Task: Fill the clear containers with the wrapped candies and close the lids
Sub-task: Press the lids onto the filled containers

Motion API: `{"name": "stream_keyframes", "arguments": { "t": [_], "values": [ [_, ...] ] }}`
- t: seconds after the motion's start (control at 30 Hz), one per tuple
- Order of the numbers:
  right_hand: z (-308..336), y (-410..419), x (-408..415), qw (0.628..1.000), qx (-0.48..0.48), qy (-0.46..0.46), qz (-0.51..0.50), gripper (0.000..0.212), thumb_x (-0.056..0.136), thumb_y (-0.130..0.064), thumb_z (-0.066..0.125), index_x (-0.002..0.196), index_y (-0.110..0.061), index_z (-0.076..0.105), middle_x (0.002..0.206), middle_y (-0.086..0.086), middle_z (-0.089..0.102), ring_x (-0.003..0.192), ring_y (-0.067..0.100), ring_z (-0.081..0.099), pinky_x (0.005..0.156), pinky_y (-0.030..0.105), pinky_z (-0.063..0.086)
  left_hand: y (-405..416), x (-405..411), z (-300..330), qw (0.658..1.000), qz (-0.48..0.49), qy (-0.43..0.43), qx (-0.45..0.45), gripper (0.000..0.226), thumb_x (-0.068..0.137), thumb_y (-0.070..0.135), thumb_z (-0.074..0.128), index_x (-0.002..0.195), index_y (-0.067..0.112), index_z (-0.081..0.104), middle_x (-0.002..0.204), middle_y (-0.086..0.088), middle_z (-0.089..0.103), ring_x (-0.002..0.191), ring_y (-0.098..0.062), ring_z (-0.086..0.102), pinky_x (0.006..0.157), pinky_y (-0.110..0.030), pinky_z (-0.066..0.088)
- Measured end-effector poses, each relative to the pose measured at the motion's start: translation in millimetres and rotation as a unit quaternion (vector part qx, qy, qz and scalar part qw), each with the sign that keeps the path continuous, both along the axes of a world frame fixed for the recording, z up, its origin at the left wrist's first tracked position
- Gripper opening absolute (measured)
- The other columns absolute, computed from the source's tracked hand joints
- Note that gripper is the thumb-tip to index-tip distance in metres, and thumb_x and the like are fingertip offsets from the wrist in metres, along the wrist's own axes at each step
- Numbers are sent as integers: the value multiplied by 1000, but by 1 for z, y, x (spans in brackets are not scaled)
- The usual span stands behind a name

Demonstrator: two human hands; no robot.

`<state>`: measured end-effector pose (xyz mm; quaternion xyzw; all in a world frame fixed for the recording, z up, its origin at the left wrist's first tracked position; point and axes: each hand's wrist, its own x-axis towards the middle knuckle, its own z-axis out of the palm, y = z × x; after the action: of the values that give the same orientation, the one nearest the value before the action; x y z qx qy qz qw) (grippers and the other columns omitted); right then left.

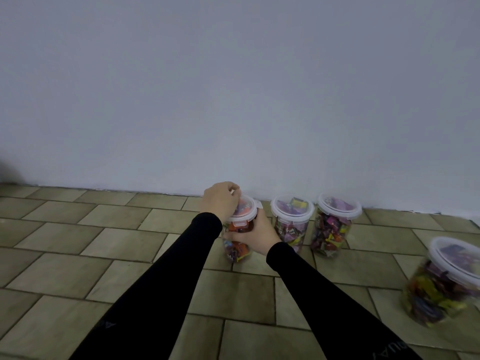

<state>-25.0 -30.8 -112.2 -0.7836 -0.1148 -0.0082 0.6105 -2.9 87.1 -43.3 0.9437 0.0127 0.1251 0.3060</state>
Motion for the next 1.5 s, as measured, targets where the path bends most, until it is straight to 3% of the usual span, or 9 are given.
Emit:
{"name": "stream_keyframes", "arguments": {
  "t": [0.1,0.27,0.6,0.83,1.0,1.13,1.27,1.4,1.5],
  "values": [
    [2,-3,-7,1000,14,10,1,84,59,-18,91,126,-20,41,121,-5,59,112,9,57,97,28,48,2,-3,13,975,-99,-72,185,29,99,42,41,113,35,66,128,16,57,118,-17,43,91,-38,27],
    [5,-7,-11,1000,7,26,12,82,61,-19,91,121,-30,37,111,-17,57,101,-2,56,86,15,47,-1,-1,19,900,-292,-88,311,33,101,38,36,113,34,67,120,18,63,109,-11,41,85,-31,27],
    [4,-7,-11,999,11,24,19,98,59,-21,91,134,-35,30,127,-10,55,115,6,54,98,27,47,-3,2,10,921,-273,-76,268,33,98,27,37,104,32,68,114,14,59,112,-15,38,90,-34,25],
    [3,-9,-12,999,0,39,10,75,62,-17,90,119,-27,43,107,-21,56,101,-2,56,78,6,44,15,-26,9,955,-198,-78,207,72,73,76,27,123,37,59,130,16,52,118,-10,42,95,-36,31],
    [-3,-6,-8,998,7,61,-4,96,41,-37,89,124,-26,41,119,-7,61,110,12,60,97,40,51,26,-37,-17,958,-209,-110,164,71,73,77,34,129,38,56,139,19,47,119,-8,33,99,-38,31],
    [-5,-7,-7,998,-4,58,-12,93,54,-17,90,133,-17,40,120,-5,60,109,10,59,98,37,49,20,-42,-33,962,-168,-159,145,67,78,75,33,127,37,61,141,22,47,112,-8,36,93,-27,22],
    [0,-6,-9,998,-15,60,-13,98,46,-30,91,129,-18,41,121,-3,62,109,11,60,96,38,51,22,-45,-26,972,-178,-111,106,65,75,75,39,127,41,58,145,25,38,120,-2,31,90,-19,11],
    [0,-3,-12,997,-27,68,-26,105,38,-46,92,127,-19,42,123,-5,60,113,11,58,98,37,49,31,-52,-13,992,-33,-120,-37,56,87,64,47,120,22,63,124,4,55,117,-13,45,98,-28,32],
    [3,-1,-13,996,-43,64,-45,97,44,-40,92,124,-16,41,123,-3,59,112,13,58,98,37,49,26,-54,-1,999,40,-17,-11,46,90,55,54,90,11,66,88,-4,63,89,-22,58,76,-31,45]
  ]
}}
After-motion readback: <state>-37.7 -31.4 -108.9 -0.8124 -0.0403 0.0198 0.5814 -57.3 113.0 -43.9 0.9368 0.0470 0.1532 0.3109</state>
